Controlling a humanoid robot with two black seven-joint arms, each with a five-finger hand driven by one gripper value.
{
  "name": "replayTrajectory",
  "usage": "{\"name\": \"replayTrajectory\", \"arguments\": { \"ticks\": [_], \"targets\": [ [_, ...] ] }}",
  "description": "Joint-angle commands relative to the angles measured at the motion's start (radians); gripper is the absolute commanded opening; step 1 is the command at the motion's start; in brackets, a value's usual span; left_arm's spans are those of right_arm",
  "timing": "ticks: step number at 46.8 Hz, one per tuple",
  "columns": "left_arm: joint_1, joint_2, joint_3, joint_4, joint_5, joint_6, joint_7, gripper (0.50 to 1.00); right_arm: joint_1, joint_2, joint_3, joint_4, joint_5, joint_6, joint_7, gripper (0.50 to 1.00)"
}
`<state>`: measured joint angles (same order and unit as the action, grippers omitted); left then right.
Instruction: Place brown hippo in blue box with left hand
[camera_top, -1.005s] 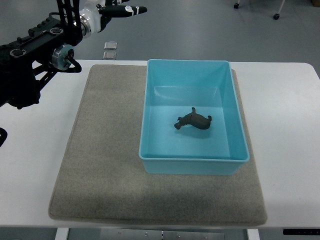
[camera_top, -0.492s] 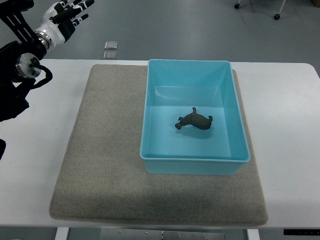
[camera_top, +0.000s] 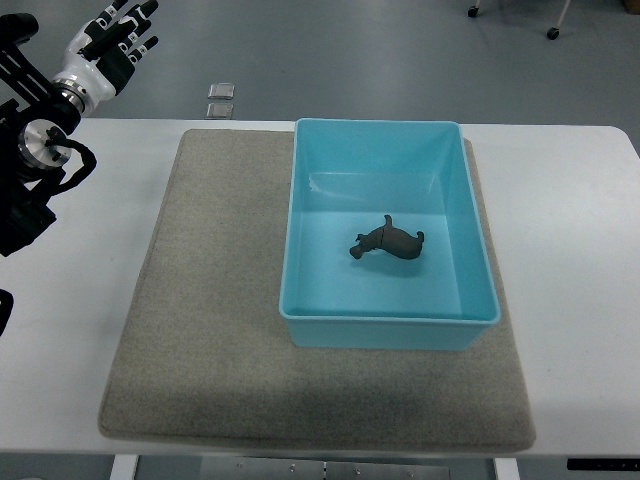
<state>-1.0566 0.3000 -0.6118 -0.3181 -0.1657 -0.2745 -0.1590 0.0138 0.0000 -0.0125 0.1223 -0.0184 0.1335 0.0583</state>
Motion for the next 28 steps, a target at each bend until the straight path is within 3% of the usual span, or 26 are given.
{"name": "replayTrajectory", "arguments": {
  "ticks": [1, 28],
  "targets": [
    [0.015, -0.010, -0.022, -0.001, 0.000, -0.008, 0.001, 0.996, 0.000, 0.000, 0.000, 0.000, 0.000, 0.000, 0.000, 0.936],
    [0.073, -0.053, -0.115, -0.021, 0.002, -0.038, 0.001, 0.996, 0.000, 0.000, 0.000, 0.000, 0.000, 0.000, 0.000, 0.936]
  ]
}}
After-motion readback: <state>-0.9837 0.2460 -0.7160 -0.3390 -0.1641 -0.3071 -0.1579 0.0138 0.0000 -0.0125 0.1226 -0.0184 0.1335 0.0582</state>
